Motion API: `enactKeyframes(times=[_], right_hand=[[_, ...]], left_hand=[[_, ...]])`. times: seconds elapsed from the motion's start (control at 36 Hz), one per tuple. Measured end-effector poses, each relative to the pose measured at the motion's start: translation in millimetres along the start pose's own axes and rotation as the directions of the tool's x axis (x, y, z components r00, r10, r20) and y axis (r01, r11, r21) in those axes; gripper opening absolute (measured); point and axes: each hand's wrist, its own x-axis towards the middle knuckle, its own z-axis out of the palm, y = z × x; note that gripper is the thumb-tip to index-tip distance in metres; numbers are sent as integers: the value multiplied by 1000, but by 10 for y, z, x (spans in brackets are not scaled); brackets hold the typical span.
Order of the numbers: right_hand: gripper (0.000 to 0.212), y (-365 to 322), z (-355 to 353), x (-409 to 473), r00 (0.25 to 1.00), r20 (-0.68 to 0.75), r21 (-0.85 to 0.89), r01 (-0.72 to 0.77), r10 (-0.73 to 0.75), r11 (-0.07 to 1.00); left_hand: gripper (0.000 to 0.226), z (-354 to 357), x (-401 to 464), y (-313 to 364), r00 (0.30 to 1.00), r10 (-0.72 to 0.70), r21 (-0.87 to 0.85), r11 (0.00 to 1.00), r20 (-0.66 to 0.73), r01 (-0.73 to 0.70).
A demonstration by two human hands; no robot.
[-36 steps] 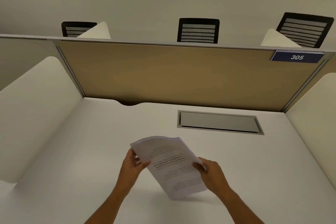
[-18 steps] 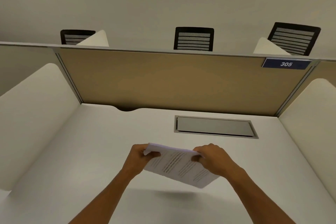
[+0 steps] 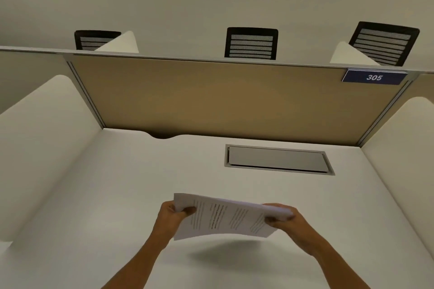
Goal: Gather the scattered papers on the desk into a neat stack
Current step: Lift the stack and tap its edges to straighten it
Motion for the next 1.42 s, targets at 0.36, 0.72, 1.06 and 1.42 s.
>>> enactKeyframes(times=[0.36, 0.72, 1.06, 1.42], right_hand=[[20, 222, 240, 91, 996, -75, -9, -40, 39, 999], [23, 342, 403, 138, 977, -203, 103, -49, 69, 994], [25, 509, 366, 187, 979, -172, 70, -98, 109, 993], [26, 548, 338, 108, 972, -200, 75, -110, 123, 991]], left_hand=[[26, -60, 17, -285, 999, -48, -4, 999, -14, 48], [21, -17, 47, -535, 998, -43, -3, 999, -42, 43], [20, -18, 58, -657, 998, -55, 42, 998, -3, 55], [26, 11, 34, -528, 1000, -2, 83, 997, 19, 1]])
